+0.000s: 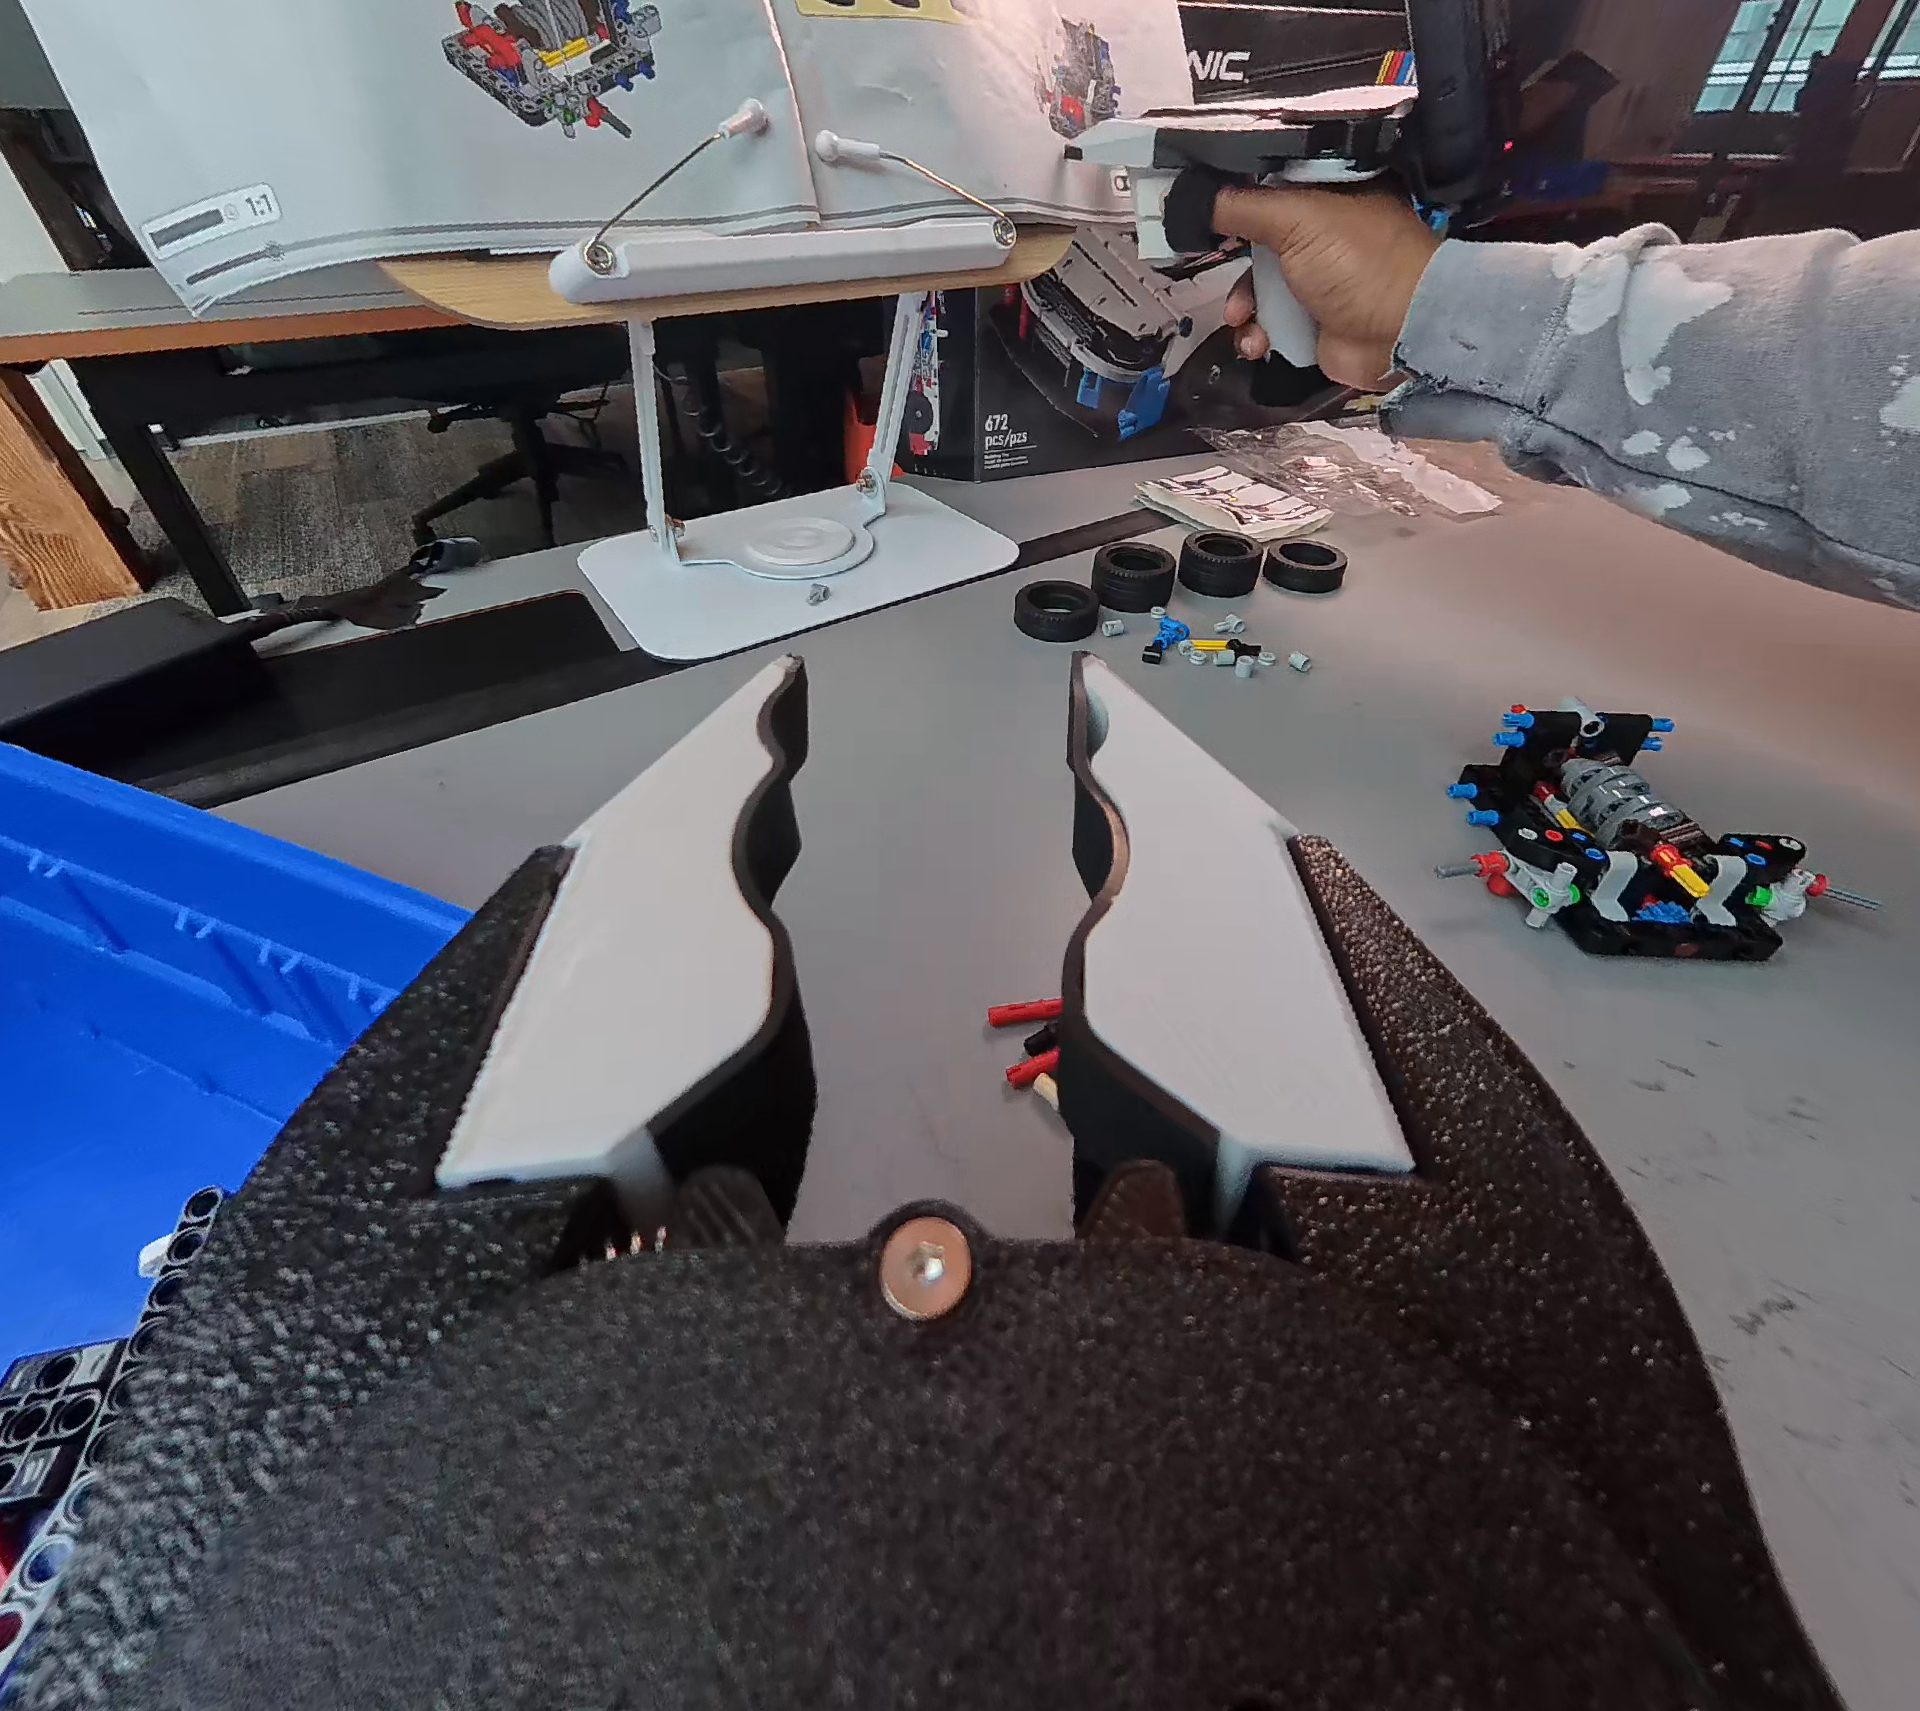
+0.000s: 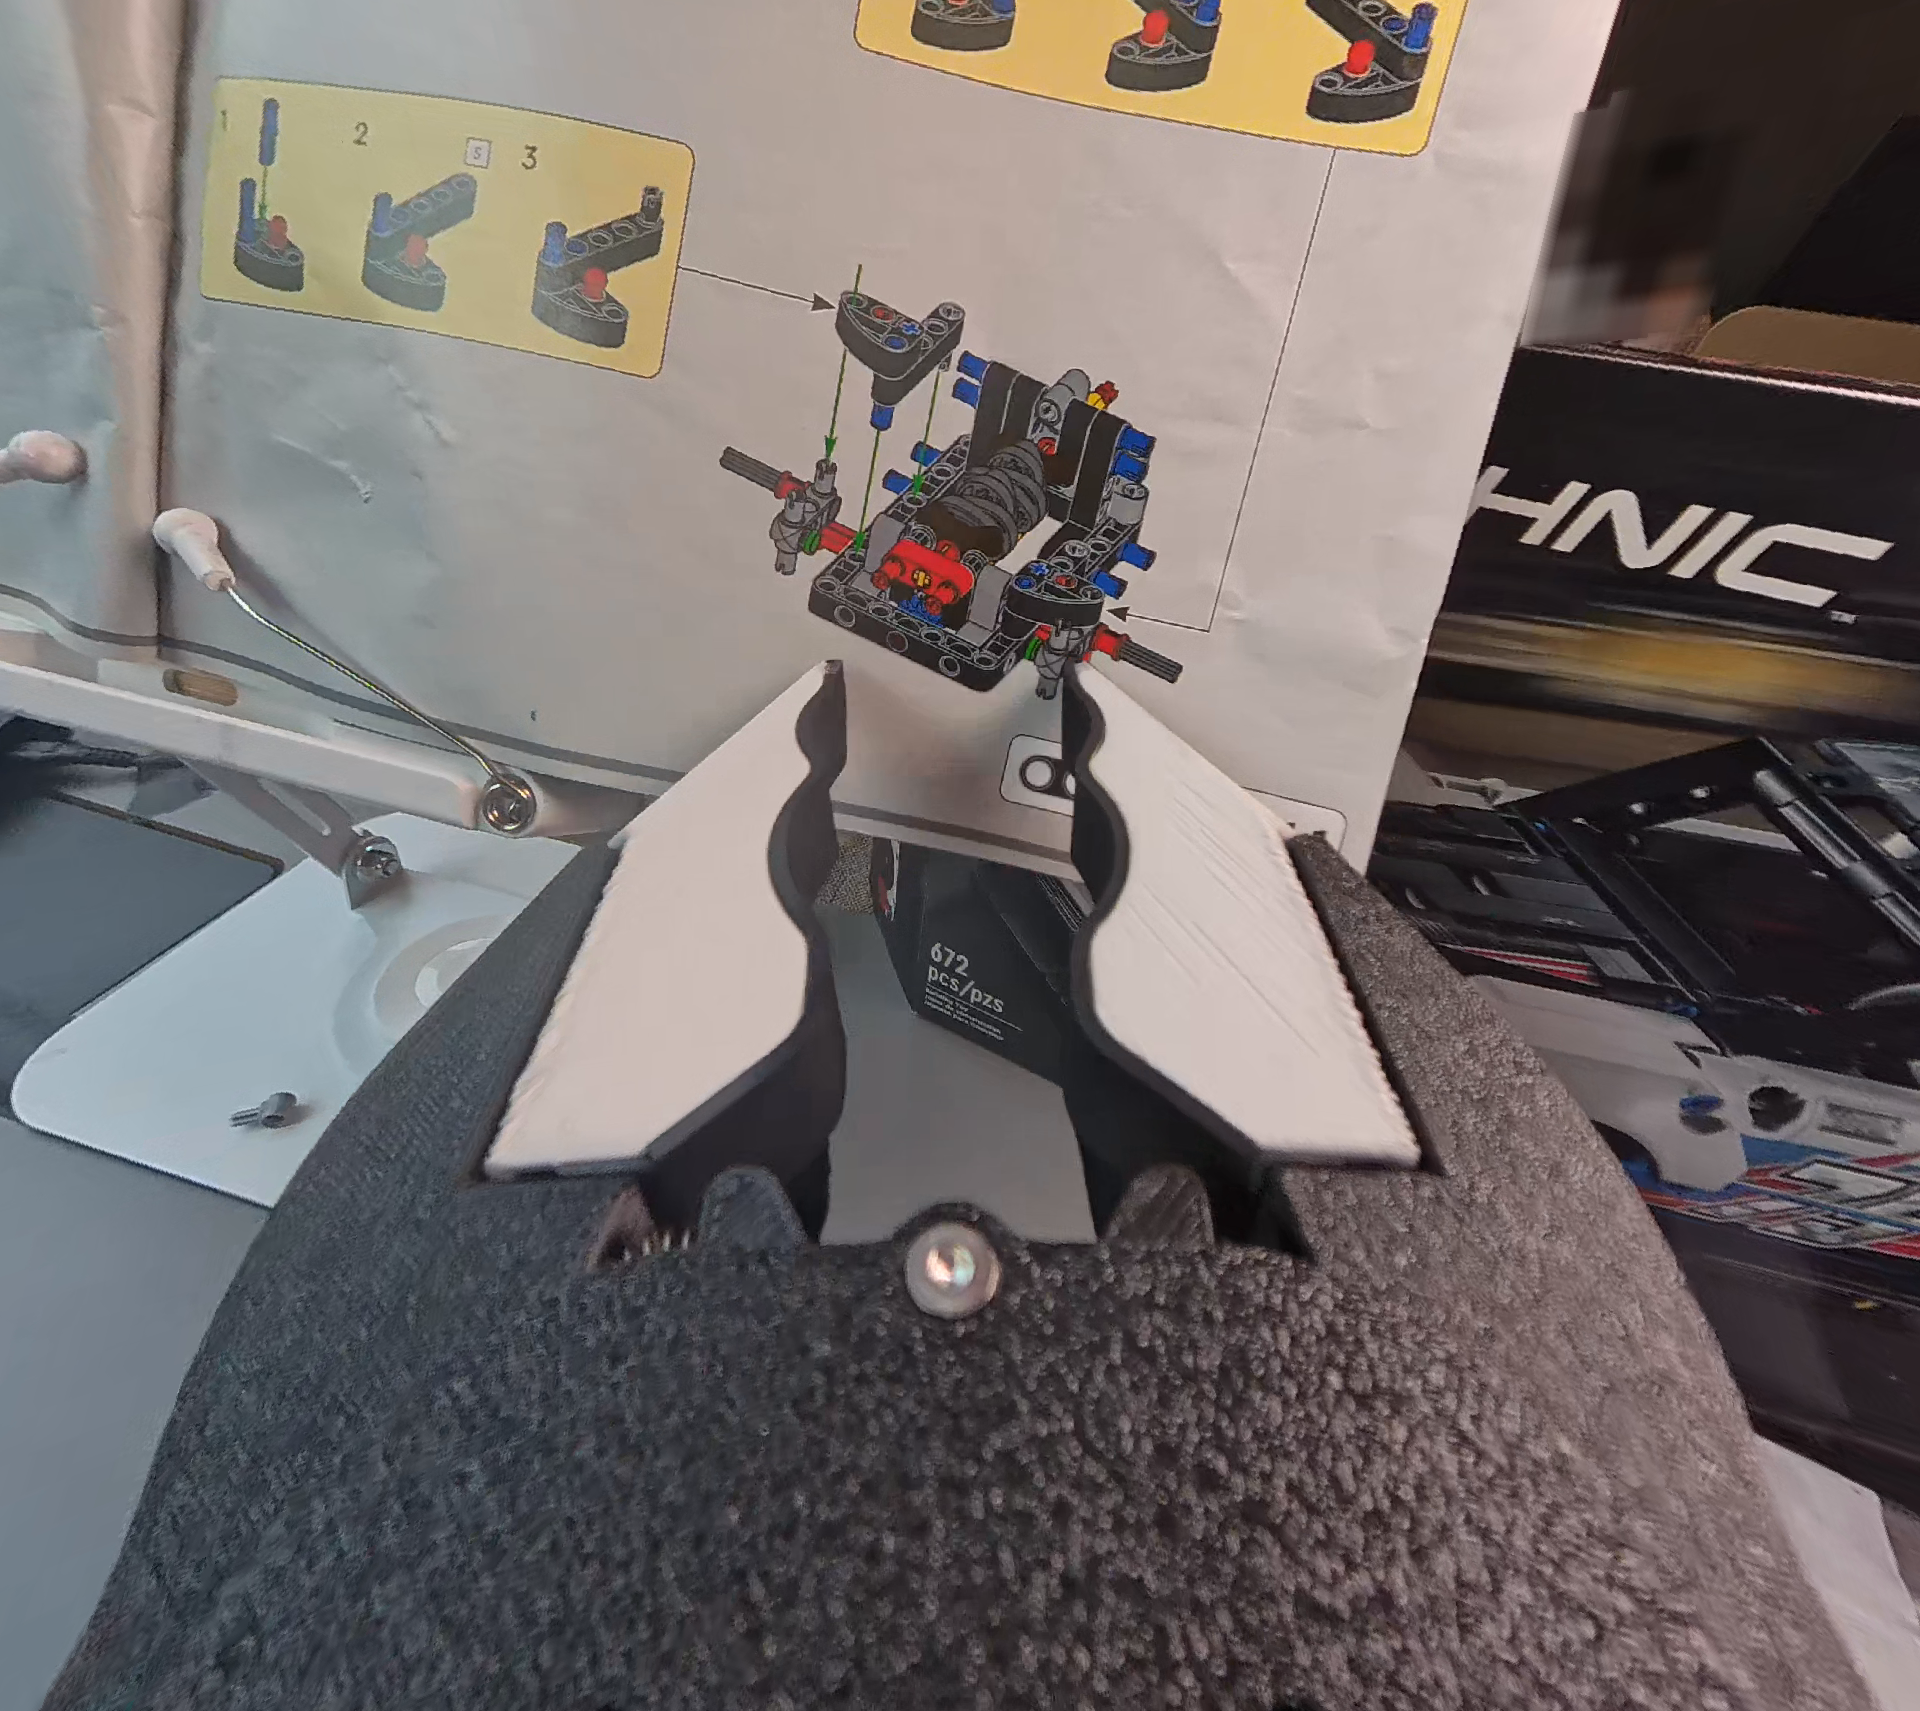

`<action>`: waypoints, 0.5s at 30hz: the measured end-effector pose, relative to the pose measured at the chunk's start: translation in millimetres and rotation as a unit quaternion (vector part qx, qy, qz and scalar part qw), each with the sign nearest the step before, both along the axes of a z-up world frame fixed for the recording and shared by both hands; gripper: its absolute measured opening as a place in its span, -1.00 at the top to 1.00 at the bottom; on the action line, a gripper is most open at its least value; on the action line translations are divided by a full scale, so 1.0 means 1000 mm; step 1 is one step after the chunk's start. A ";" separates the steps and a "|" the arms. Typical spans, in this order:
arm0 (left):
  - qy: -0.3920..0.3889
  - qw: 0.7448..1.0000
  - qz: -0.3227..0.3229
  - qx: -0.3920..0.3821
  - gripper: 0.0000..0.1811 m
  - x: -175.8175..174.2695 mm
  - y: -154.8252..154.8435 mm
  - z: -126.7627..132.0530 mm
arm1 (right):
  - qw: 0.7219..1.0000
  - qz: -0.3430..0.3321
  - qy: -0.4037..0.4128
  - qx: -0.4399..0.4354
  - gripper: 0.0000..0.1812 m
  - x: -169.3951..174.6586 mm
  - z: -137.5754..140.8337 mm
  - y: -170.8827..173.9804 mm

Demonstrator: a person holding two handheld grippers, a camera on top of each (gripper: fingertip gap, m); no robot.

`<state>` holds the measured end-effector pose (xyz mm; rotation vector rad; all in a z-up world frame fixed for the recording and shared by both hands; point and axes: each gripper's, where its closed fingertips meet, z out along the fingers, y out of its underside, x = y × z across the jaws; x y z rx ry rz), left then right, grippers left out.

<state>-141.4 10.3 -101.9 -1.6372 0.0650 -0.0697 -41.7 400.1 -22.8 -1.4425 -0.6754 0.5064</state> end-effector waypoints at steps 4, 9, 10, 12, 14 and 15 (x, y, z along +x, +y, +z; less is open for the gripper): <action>0.001 1.000 -0.002 -0.001 0.44 0.001 0.000 0.000 | 1.000 0.003 0.004 -0.002 0.47 0.004 0.005 0.003; -0.002 1.000 -0.003 -0.004 0.44 0.000 0.000 -0.002 | 1.000 0.014 0.014 0.001 0.46 -0.001 0.015 -0.002; -0.003 1.000 -0.003 -0.004 0.44 0.001 0.000 -0.002 | 1.000 0.018 0.015 0.005 0.46 -0.004 0.017 -0.004; -0.003 1.000 -0.004 -0.006 0.44 0.001 0.001 -0.003 | 0.999 0.031 0.010 0.022 0.60 -0.011 0.024 -0.010; -0.004 1.000 -0.005 -0.008 0.44 0.001 0.001 -0.004 | 0.998 0.031 0.005 0.047 0.87 -0.016 0.034 -0.013; -0.004 1.000 -0.005 -0.008 0.44 0.001 0.001 -0.005 | 0.998 0.025 0.003 0.056 0.93 -0.018 0.039 -0.012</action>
